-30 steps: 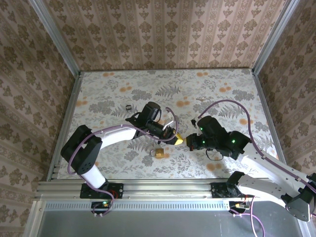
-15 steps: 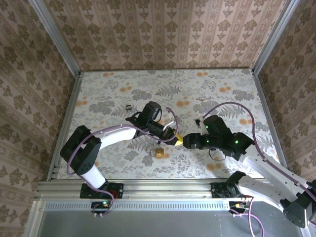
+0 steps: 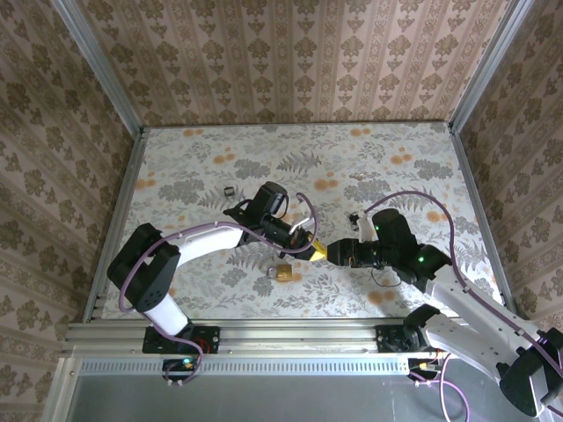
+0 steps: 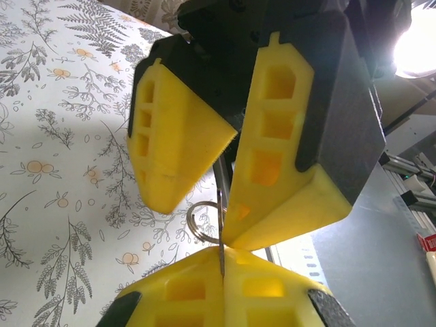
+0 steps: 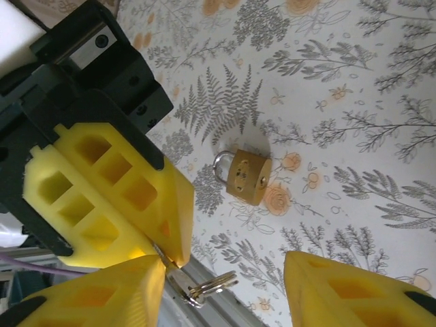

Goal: Unlock with the key

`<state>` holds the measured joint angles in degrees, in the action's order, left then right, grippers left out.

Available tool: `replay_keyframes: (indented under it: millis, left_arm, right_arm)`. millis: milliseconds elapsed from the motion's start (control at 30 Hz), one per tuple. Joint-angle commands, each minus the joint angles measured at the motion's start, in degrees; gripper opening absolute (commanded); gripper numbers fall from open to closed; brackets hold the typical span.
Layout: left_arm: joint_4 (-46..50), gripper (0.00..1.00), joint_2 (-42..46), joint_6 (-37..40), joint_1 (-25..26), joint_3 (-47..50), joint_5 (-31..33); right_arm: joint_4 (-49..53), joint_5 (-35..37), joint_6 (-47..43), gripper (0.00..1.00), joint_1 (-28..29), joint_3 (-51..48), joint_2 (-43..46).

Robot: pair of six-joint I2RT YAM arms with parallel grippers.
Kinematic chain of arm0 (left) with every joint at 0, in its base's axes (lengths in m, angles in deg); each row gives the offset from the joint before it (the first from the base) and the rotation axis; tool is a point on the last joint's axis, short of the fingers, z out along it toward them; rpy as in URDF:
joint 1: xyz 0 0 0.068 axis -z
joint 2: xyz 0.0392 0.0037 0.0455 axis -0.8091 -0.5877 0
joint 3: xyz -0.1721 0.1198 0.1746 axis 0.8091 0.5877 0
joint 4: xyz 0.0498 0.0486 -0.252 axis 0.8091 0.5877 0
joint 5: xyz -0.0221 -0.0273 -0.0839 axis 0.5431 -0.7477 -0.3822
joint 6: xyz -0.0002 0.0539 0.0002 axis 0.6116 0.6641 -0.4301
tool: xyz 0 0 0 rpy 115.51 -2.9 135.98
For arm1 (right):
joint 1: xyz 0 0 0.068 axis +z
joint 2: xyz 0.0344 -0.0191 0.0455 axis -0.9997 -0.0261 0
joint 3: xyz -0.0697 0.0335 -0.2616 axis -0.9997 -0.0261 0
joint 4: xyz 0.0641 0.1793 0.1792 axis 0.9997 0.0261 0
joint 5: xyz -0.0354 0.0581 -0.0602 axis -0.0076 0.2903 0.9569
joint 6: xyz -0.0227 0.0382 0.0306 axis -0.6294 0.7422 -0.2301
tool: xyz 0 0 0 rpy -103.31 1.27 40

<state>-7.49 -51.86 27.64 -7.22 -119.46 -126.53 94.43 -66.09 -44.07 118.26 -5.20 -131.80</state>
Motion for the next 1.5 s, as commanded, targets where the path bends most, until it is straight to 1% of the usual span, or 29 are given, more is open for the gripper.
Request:
replay_keyframes:
  millis: [0, 133, 333, 500, 633, 733, 800, 833, 867, 967, 1067, 1100, 1167, 1233, 1300, 1367, 1400, 1467]
  left_arm:
    - [0.86, 0.0, 1.69, 1.86, 0.9, -2.17, -2.79]
    - [1.24, 0.0, 1.68, 1.93, 0.94, -2.5, -2.79]
    - [1.91, 0.0, 1.38, 2.28, 1.03, -2.76, -2.96]
    - [3.43, 0.0, 1.06, 3.25, 1.09, -3.19, -2.7]
    - [3.54, 0.0, 0.97, 3.34, 1.1, -3.19, -2.53]
    - [3.74, 0.0, 0.7, 3.44, 0.81, -3.18, -2.08]
    - [3.29, 0.0, 0.79, 3.02, 0.51, -3.11, -0.67]
    - [2.97, 0.12, 0.9, 2.63, 0.35, -3.03, -0.15]
    - [2.71, 0.3, 1.19, 2.15, -0.14, -2.87, 0.15]
    - [1.66, 0.55, 4.23, 0.85, -2.42, -1.5, 1.61]
    - [1.27, 0.69, 10.89, 1.59, -6.65, 2.2, 5.72]
    - [3.01, 0.73, 13.35, 3.61, -8.23, 3.28, 7.22]
    - [7.87, 0.77, 18.32, 9.31, -11.12, 4.7, 9.66]
    - [13.52, 0.83, 22.59, 16.29, -13.07, 5.79, 16.28]
    - [18.44, 0.84, 24.6, 24.55, -14.97, 6.12, 20.68]
    - [22.42, 0.84, 24.6, 32.26, -16.92, 6.1, 26.77]
    - [24.28, 0.84, 23.64, 35.62, -18.04, 5.64, 31.68]
    - [27.29, 0.84, 20.69, 40.93, -20.25, 4.0, 36.01]
  right_arm:
    - [-5.96, -2.48, 1.13, 0.45, -0.66, -1.16, -0.22]
    - [-6.6, -3.2, 1.22, 0.38, -0.91, -1.87, -0.46]
    - [-7.16, -3.5, 1.3, 0.25, -1.62, -2.63, 0.03]
    - [-8.16, -4.96, 1.44, 0.09, -2.24, -3.12, -0.01]
    - [-8.2, -5.41, 1.49, 0.0, -2.49, -3.37, 0.58]
    - [-7.9, -5.59, 1.33, 0.0, -2.67, -3.49, 1.26]
    - [-7.82, -5.68, 1.44, 0.0, -2.79, -3.7, 1.8]
    - [-7.82, -5.83, 1.32, 0.0, -2.76, -3.78, 2.01]
    - [-7.5, -5.66, 1.1, 0.0, -2.78, -3.69, 2.32]
    - [-5.49, -4.29, -0.21, 0.0, -2.86, -3.35, 3.32]
    - [-3.67, -3.19, -1.49, 0.0, -2.86, -3.03, 3.91]
    - [-2.96, -2.97, -2.12, 0.0, -2.87, -2.76, 3.94]
    - [-2.28, -3.0, -2.72, 0.0, -2.95, -2.18, 3.63]
    - [-2.29, -3.34, -3.07, 0.0, -2.95, -1.74, 3.2]
    - [-2.39, -3.31, -3.34, 0.0, -3.06, -1.09, 2.61]
    - [-2.27, -3.52, -3.61, 0.0, -3.04, -0.36, 1.46]
    - [-2.22, -3.68, -3.7, 0.0, -3.11, 0.34, 0.72]
    - [-2.48, -4.13, -3.79, 0.0, -3.12, 1.41, -0.85]
